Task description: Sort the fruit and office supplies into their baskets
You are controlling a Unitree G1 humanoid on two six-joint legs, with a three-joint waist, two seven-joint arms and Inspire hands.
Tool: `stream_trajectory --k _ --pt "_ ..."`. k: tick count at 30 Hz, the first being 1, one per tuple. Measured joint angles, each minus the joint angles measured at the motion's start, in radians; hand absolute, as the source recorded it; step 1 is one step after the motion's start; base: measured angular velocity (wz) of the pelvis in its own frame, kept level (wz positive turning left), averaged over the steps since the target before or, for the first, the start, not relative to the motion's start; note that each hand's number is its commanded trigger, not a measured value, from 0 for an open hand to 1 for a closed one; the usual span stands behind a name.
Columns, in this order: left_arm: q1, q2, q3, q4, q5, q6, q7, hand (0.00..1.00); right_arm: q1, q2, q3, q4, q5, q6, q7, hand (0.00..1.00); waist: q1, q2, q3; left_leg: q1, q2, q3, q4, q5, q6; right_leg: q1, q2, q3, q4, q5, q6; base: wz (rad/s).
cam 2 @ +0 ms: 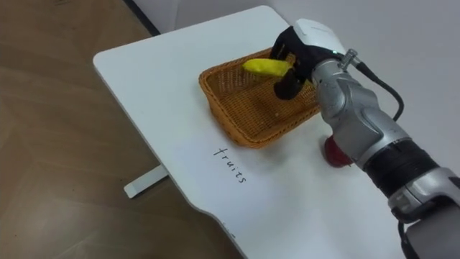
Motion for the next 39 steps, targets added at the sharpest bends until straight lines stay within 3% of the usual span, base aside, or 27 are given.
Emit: stream_trajectory --k 8,31,39 --pt "0.000 0.002 -0.021 -0.006 -0.036 -0.010 0.036 0.00 0.000 0.000 0.000 0.005 0.000 -0.003 -0.001 0.00 -0.008 0.012 0.0091 -0.013 0.002 0.011 0.017 -0.002 -0.001 -0.009 0.001 0.003 0.000 0.000 0.000 -0.04" --pt "0.000 0.004 -0.037 0.009 -0.045 -0.019 0.038 0.00 0.000 -0.001 -0.005 -0.007 0.002 -0.046 -0.038 0.00 -0.012 0.020 0.0053 -0.009 0.003 0.015 0.023 -0.003 -0.001 -0.004 0.001 0.004 0.001 0.000 0.000 0.00" --pt "0.011 -0.004 -0.038 0.027 -0.064 -0.021 0.039 0.00 0.000 -0.007 -0.036 -0.059 0.000 -0.065 -0.040 0.00 -0.055 0.029 0.0015 -0.011 0.001 0.014 0.025 -0.004 0.001 -0.003 0.000 0.014 0.003 0.000 0.000 0.00"
